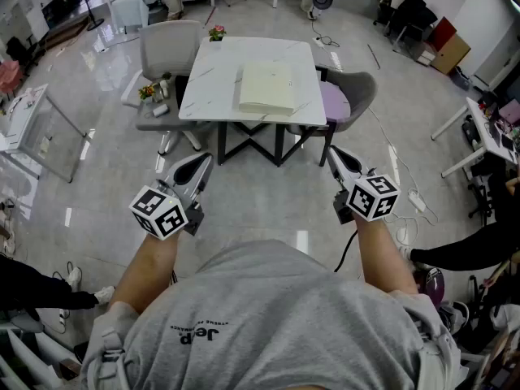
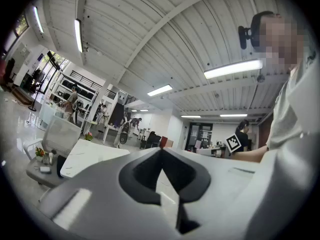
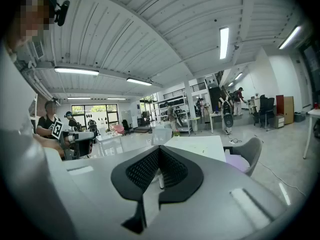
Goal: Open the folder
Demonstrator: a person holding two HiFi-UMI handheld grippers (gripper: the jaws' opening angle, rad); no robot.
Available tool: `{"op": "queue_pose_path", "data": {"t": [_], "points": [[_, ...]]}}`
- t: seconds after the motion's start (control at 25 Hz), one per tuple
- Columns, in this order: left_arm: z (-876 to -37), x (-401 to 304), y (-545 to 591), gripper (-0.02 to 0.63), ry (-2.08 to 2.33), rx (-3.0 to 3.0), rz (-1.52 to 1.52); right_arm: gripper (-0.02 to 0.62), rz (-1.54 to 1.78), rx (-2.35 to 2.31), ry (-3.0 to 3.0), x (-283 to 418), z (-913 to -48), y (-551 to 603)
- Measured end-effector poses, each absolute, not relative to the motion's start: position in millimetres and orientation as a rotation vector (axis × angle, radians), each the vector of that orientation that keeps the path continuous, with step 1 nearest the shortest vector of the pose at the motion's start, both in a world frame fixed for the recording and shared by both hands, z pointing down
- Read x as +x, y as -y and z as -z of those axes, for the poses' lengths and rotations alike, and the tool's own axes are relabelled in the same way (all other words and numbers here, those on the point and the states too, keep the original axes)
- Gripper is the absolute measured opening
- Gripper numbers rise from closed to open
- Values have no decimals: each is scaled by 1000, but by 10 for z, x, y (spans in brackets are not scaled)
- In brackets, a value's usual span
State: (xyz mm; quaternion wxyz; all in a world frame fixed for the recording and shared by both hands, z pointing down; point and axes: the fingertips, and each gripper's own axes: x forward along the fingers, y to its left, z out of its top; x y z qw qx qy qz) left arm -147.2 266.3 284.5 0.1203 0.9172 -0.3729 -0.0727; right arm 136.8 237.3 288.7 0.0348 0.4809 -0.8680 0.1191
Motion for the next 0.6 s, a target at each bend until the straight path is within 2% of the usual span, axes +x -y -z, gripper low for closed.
{"op": "queue_pose_path", "data": {"t": [0.6], "points": [[-2819,-1307,-2573,25,1090,2697,202,-2,-355,1482,2679,1537,-2862,-2295]]}}
